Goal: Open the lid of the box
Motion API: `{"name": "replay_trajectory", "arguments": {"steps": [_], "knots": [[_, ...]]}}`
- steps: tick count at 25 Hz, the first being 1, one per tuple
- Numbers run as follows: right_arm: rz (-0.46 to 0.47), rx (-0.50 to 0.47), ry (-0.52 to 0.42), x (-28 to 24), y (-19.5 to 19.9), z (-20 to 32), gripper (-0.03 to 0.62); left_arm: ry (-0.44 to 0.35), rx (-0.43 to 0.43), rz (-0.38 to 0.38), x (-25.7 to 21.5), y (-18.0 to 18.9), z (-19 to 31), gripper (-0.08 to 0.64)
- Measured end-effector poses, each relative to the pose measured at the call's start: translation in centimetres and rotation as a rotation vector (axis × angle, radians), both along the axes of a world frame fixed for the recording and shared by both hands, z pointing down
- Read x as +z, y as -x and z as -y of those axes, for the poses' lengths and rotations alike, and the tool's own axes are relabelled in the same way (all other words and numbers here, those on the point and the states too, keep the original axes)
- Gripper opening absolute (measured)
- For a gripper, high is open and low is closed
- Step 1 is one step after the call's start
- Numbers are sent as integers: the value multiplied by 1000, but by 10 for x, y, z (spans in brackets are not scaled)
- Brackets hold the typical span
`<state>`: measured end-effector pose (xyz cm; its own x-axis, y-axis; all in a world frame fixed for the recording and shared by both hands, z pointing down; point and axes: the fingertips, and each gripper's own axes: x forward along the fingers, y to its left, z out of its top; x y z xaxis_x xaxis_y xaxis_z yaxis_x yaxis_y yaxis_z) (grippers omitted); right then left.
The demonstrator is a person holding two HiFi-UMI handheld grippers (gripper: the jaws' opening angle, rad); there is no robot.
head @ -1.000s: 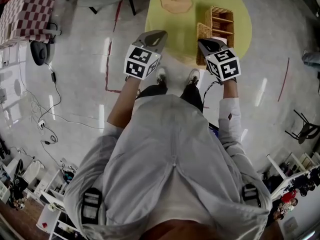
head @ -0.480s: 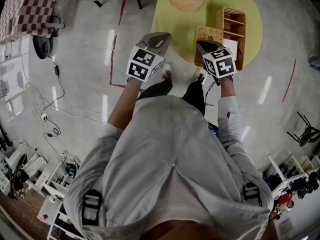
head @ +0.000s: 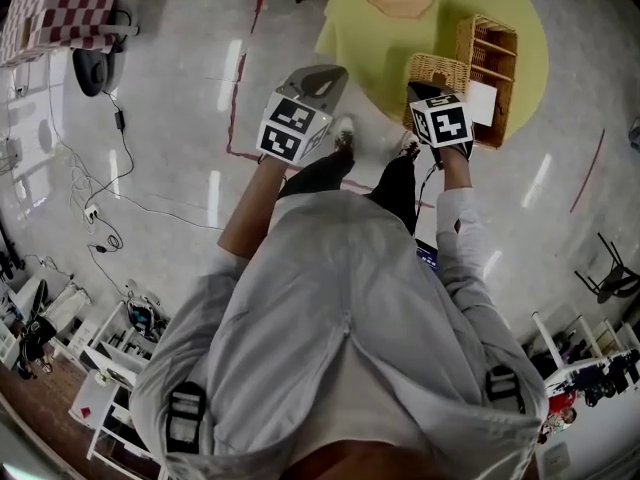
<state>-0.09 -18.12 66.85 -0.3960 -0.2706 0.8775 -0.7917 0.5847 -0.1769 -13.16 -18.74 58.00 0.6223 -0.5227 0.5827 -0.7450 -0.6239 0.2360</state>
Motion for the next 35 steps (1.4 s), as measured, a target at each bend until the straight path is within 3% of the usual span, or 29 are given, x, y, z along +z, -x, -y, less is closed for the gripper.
{"name": "replay_trajectory", "arguments": {"steps": [6,10,15,19,23,30,35], "knots": [[-47,-9,46,8,0,-3,62,-4,-9,1,1,3,-5,29],[-29,-59,90,4,10,-17,150,-17,-4,17,-3,7,-8,29],[-8,-31,52,-18,3,-25,152,-58,31,10,-20,-4,-8,29],[8,23,-26,-57,-15,-28,149,-103,63,-10,-40,-19,-8,29],[49,137,-138,-106,-42,-22,102,-169,115,-45,-65,-46,5,29],[92,249,-346,-188,-77,-22,25,-286,181,-85,-118,-81,15,29],[44,289,-523,-249,-99,-29,23,-360,215,-122,-159,-97,14,29]]}}
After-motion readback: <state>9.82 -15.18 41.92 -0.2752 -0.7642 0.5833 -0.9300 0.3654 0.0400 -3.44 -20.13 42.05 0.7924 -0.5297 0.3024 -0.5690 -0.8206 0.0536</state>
